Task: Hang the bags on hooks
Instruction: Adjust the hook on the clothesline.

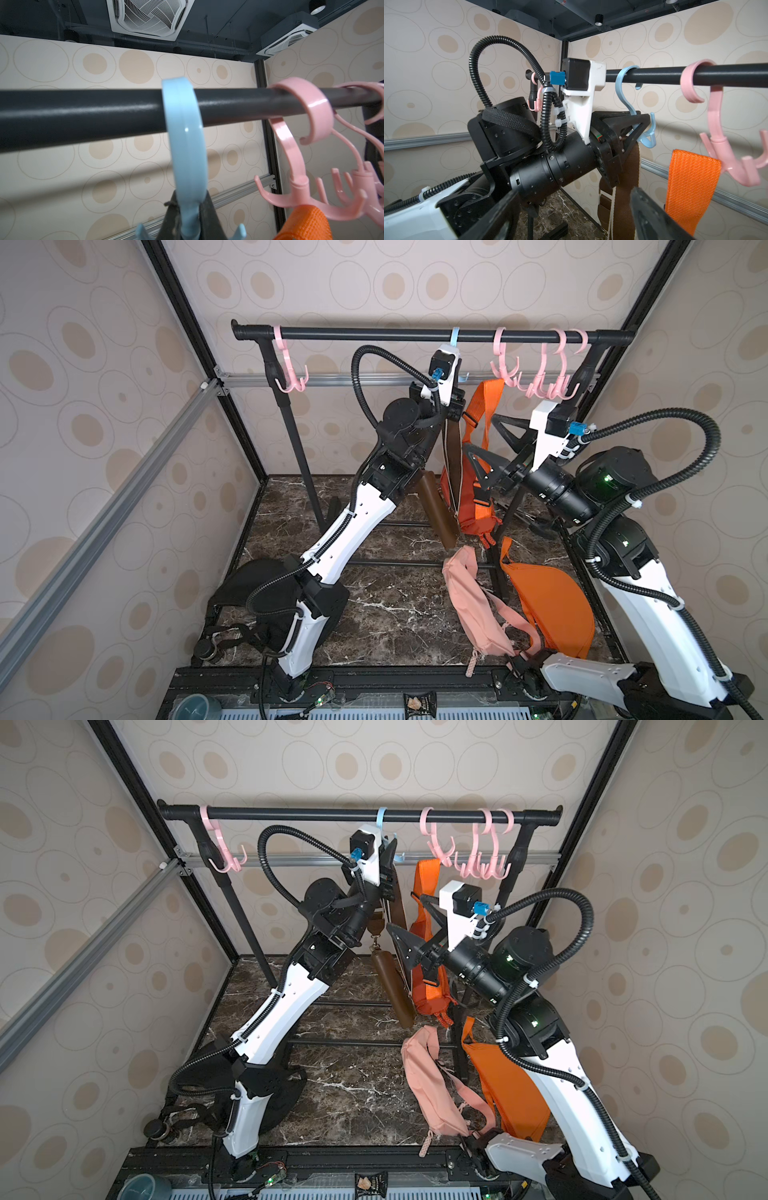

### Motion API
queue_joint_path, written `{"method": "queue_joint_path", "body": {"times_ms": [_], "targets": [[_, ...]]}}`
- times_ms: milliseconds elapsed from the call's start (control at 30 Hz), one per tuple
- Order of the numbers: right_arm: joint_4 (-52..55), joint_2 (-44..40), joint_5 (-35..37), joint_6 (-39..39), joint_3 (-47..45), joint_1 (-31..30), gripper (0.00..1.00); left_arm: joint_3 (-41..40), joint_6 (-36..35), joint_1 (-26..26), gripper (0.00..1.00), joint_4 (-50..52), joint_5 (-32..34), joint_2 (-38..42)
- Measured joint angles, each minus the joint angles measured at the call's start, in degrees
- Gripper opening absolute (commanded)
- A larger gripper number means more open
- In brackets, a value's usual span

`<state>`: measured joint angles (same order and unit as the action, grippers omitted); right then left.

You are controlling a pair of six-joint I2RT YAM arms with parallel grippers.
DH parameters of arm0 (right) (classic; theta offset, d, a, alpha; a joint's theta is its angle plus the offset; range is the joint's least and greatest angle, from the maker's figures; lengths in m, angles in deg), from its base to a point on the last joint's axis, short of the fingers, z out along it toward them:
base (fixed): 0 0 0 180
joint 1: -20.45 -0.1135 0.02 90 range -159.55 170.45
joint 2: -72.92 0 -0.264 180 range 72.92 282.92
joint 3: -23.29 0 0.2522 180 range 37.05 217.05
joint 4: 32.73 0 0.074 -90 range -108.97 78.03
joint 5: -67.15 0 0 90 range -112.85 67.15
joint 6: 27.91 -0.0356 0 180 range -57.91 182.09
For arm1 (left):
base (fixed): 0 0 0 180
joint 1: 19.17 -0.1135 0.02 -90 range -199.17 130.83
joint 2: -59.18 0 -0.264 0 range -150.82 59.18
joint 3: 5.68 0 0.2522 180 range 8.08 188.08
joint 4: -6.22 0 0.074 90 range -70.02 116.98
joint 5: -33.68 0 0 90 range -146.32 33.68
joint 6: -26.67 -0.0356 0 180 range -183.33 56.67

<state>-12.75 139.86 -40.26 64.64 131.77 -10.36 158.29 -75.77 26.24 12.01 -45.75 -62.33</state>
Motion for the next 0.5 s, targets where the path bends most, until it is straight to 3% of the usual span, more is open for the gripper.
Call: {"method": "queue_joint_path", "body": {"times_ms": [133,167,367,500], "targets": [[0.8,1.9,0.1,0.7,1.2,0.0,0.86,-0.2,-0.9,0.0,0.00,-0.3,0.3,0.0],[1.3,2.5,0.0,0.8,1.7,0.0,0.86,-0.5,-1.3,0.0,0.05,-0.5,0.7,0.0],[3.0,4.2,-0.1,1.4,2.8,0.0,0.86,-3.6,-4.3,-0.4,0.60,-0.1,1.5,1.6],[4.1,4.9,-0.1,1.4,4.2,0.0,0.86,-5.0,-5.6,-1.0,0.82,1.7,1.5,1.7]]}}
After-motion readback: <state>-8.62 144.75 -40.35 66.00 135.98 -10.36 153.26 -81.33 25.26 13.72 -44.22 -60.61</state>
